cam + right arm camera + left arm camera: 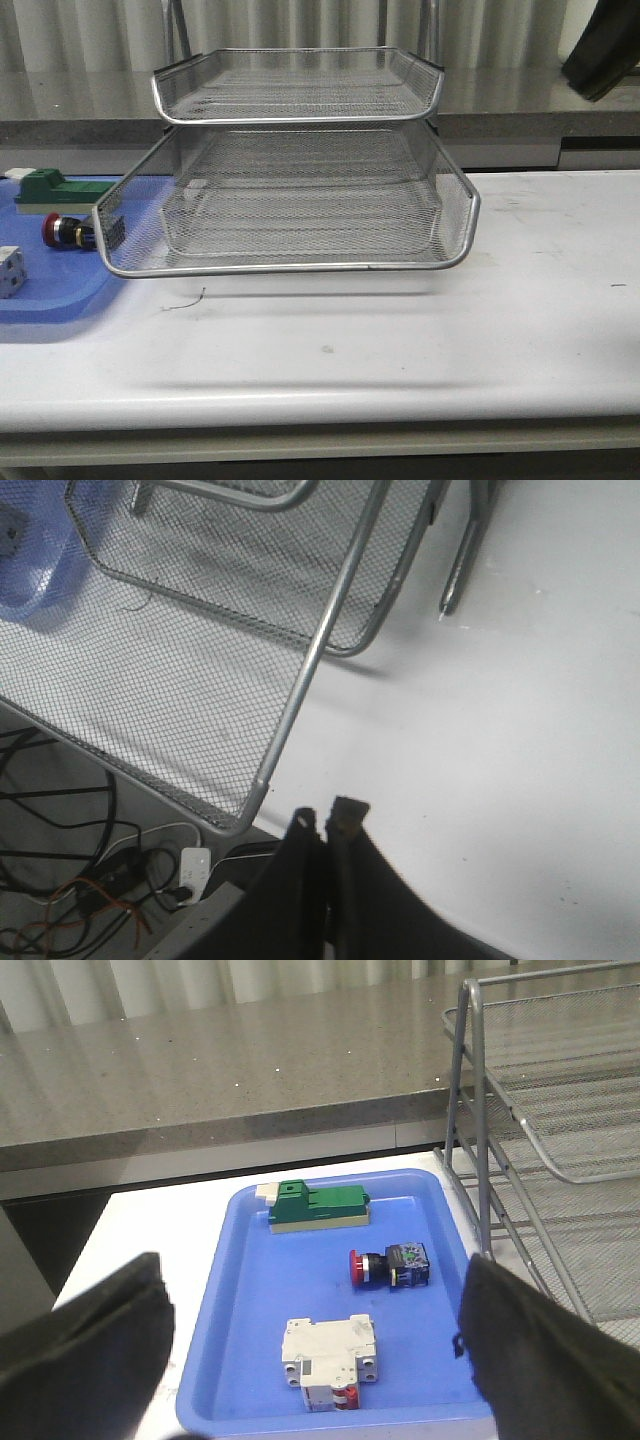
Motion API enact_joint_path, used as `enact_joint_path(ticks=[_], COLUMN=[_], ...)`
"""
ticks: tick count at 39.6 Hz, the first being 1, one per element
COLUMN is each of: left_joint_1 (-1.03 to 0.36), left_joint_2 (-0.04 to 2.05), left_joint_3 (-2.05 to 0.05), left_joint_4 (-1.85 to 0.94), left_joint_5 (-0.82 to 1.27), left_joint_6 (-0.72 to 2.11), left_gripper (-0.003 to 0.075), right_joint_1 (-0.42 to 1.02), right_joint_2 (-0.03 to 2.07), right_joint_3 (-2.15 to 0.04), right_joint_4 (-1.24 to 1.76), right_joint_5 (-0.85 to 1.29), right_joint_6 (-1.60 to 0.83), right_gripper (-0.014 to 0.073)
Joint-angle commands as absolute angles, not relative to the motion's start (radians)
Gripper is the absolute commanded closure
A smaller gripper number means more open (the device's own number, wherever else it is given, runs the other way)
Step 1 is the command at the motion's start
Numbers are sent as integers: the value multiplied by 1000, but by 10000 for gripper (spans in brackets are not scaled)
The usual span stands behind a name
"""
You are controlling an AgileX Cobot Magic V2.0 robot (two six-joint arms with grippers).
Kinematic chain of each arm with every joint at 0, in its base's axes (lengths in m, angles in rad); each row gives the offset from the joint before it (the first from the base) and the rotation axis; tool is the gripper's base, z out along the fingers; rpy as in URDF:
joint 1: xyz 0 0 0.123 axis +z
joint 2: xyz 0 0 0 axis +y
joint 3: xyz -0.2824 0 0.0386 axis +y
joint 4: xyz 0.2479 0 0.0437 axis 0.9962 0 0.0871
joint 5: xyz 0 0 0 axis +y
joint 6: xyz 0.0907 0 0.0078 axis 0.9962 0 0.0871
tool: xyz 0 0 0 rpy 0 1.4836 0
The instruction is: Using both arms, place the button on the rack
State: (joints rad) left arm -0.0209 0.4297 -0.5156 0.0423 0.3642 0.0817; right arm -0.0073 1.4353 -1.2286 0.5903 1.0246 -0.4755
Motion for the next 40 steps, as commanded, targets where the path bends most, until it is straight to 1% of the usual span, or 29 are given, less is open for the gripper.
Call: enact_joint_path(ticks=[1,2,8,18,34,40], left_joint_1=[-18,-18,-18,-18,-18,-18], left_joint_2=[439,439,439,439,439,439], left_joint_3=[-549,-549,-549,-549,-549,-549], left_joint_4=[35,35,35,35,35,35], left_joint_5=[291,291,291,291,291,291], left_joint_6=[80,80,80,80,80,80], left_gripper=[167,167,167,167,167,167], right_joint_1=[-13,-13,-13,-13,-12,-12], right_joint_2=[1339,1323,1193,931,561,423], right_joint_3=[-1255,-1249,-1172,-954,-610,-487], right_joint_4=[583,577,501,354,349,349], right_joint_5=[997,990,902,656,350,295], right_joint_6=[-456,-450,-411,-331,-332,-332], right_gripper=[664,650,654,654,654,654])
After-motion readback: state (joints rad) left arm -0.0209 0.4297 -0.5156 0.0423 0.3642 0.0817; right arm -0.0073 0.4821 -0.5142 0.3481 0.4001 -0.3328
